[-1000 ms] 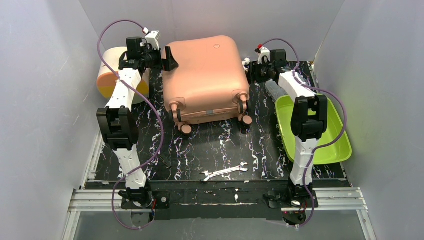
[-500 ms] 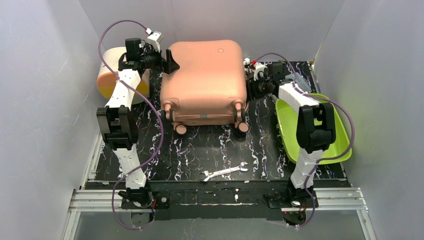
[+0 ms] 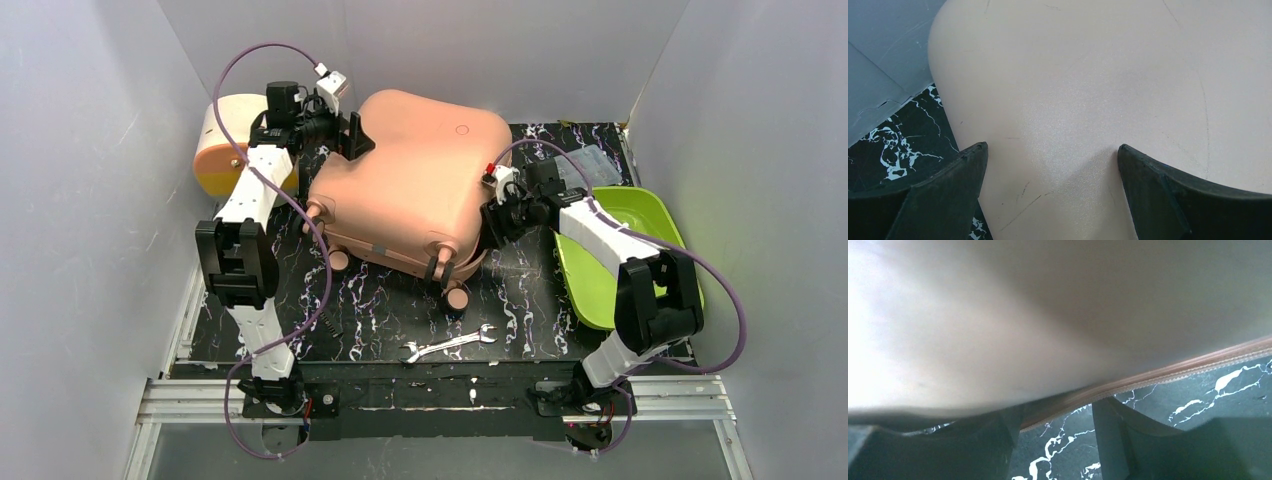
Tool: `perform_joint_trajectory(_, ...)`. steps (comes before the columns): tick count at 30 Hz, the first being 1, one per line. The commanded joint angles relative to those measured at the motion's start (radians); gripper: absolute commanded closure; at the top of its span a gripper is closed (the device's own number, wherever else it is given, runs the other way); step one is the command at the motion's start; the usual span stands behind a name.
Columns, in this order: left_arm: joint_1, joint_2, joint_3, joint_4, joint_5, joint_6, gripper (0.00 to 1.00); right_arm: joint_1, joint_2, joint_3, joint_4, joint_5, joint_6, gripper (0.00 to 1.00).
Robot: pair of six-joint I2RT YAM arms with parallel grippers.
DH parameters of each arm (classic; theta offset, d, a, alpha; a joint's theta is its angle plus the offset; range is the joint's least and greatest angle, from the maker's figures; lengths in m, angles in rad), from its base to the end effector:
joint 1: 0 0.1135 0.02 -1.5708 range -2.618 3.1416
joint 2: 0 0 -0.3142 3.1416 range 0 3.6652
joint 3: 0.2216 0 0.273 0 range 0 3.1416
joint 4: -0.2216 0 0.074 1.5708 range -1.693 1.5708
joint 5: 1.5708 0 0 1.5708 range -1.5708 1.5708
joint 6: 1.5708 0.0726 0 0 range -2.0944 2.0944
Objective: Open, take out, and arrange the luggage
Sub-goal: Rotate the luggage at the center of the board.
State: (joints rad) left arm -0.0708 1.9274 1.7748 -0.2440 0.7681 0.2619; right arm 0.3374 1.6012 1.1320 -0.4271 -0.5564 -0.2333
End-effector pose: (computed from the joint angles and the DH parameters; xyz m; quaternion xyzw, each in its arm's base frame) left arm 0.5136 -0.0870 0.3780 0.3325 0.7269 -0.2615 0.5410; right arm 0.3449 0.1616 0.2547 -0.3426 0.8451 0.2754 0.3043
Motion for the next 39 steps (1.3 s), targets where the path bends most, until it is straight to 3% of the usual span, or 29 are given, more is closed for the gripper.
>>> perform_joint_trajectory(1, -0.094, 0.013, -0.044, -0.293, 0.084, -0.036, 0.02, 0.054, -0.066, 0.051, -0.097, -0.108, -0.115, 0.36)
perform_joint_trajectory(6, -0.092, -0.114, 0.046, -0.352, 0.054, -0.021, 0.02, -0.04, -0.106, 0.219, -0.132, -0.079, -0.121, 0.25)
perform_joint_trajectory(10, -0.09, -0.314, -0.013, -0.413, -0.068, 0.04, 0.02, -0.124, -0.114, 0.308, -0.057, 0.043, -0.059, 0.22)
perform_joint_trajectory(12, -0.09, -0.414, -0.078, -0.46, -0.141, 0.097, 0.02, -0.155, -0.106, 0.328, 0.024, 0.147, 0.012, 0.2)
perform_joint_trajectory(17, -0.082, -0.679, -0.391, -0.491, -0.31, 0.241, 0.02, -0.206, -0.031, 0.349, 0.295, 0.237, 0.187, 0.16)
perform_joint_trajectory(23, -0.078, -0.879, -0.612, -0.526, -0.479, 0.315, 0.02, -0.248, 0.227, 0.502, 0.553, 0.132, 0.434, 0.15)
perform_joint_trajectory(29, -0.078, -0.864, -0.686, -0.49, -0.58, 0.318, 0.02, -0.308, 0.518, 0.677, 0.859, -0.06, 0.849, 0.18)
perform_joint_trajectory(34, -0.078, -0.744, -0.672, -0.442, -0.674, 0.319, 0.02, -0.31, 0.75, 0.929, 0.87, -0.195, 0.988, 0.23)
perform_joint_trajectory(39, -0.079, -0.645, -0.634, -0.381, -0.815, 0.325, 0.02, -0.298, 0.811, 0.962, 0.939, -0.321, 1.02, 0.23)
